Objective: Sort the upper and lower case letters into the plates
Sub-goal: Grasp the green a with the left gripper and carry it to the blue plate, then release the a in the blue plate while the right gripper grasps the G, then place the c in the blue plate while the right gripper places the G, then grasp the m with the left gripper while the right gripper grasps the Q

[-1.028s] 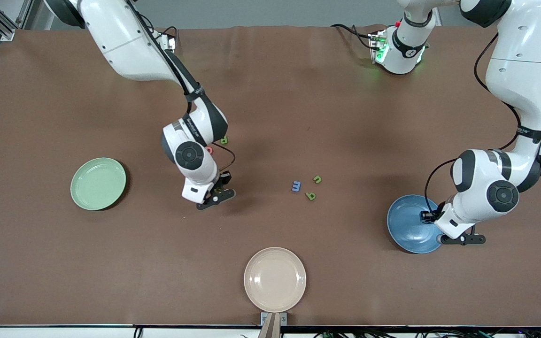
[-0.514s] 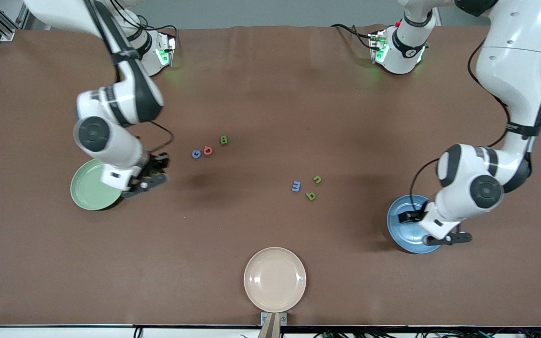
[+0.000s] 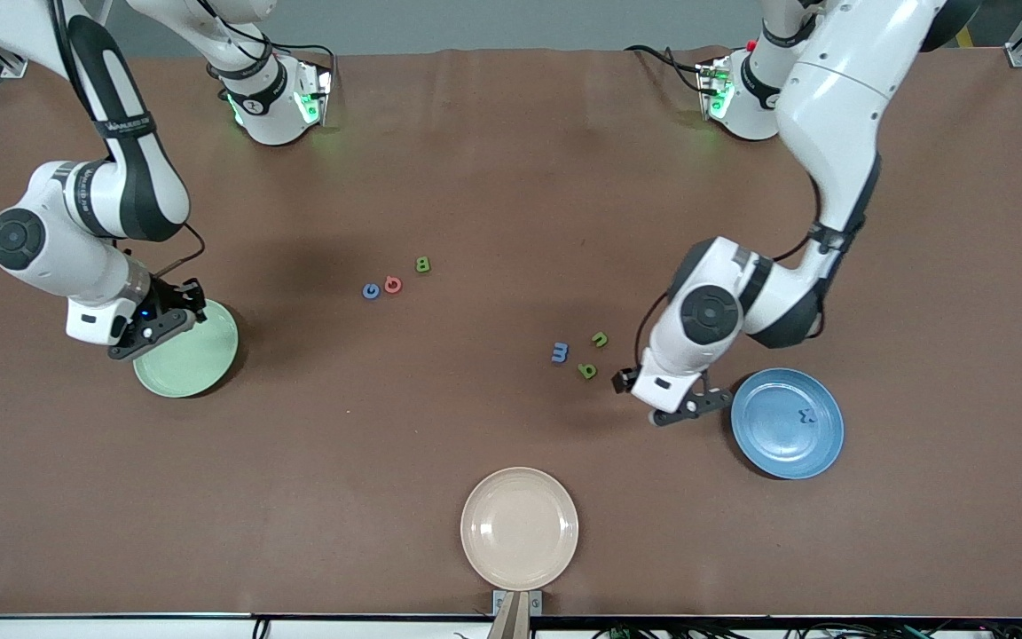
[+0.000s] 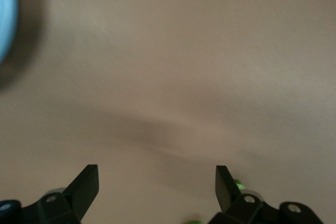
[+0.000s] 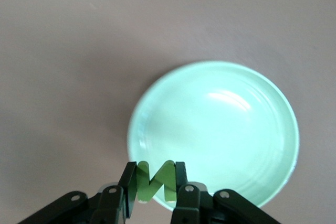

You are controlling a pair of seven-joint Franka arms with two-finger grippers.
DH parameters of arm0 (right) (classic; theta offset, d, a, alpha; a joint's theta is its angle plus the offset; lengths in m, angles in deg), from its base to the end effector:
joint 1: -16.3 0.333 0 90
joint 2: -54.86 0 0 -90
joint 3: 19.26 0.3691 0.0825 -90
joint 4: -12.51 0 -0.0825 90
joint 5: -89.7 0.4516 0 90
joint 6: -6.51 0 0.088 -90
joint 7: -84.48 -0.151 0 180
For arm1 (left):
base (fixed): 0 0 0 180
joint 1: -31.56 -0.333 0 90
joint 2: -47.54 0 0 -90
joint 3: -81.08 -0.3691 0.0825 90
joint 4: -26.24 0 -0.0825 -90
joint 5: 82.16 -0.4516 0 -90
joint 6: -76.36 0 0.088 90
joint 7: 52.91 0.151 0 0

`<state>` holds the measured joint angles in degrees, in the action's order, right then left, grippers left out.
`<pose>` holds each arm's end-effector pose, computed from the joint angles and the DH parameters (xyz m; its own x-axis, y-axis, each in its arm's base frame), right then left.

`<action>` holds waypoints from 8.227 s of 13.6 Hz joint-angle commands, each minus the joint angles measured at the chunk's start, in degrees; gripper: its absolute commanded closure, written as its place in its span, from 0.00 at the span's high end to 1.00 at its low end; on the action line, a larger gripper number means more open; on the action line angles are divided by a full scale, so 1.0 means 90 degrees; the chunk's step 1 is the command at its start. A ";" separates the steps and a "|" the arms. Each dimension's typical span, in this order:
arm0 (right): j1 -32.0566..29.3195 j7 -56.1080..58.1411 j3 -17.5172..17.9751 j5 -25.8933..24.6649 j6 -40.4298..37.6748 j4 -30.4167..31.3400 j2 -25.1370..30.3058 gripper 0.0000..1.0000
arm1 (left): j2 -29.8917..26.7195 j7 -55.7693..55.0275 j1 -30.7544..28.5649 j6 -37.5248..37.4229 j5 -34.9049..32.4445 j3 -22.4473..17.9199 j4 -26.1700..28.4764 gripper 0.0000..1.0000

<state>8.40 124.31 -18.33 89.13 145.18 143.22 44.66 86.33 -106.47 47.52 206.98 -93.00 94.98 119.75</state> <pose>0.5731 -0.0702 0.2289 0.8353 0.5488 -0.0322 0.5483 -0.8359 -0.0224 0.6829 -0.3592 0.1846 0.9424 0.3342 -0.0097 0.3342 -0.9425 0.0011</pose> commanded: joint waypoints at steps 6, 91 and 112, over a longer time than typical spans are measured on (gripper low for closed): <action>-0.0392 0.0515 0.0151 -0.0064 0.1563 0.0769 -0.0574 0.14 | 0.0806 -0.2688 0.0745 0.0593 -0.0104 -0.0108 -0.0593 0.81; -0.0497 -0.2701 -0.0005 -0.0523 -0.0566 -0.0618 -0.0349 0.18 | 0.0115 -0.4158 -0.0815 0.0340 -0.1588 0.1357 0.0607 0.00; -0.0793 -0.2512 0.0014 -0.0514 0.0930 -0.0051 -0.1151 1.00 | 0.0173 0.0746 -0.3277 -0.0461 -0.1540 0.1376 0.0147 0.88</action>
<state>1.97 101.80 -19.12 85.28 153.53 142.27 33.58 88.35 -98.88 17.60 202.79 -106.18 107.13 120.94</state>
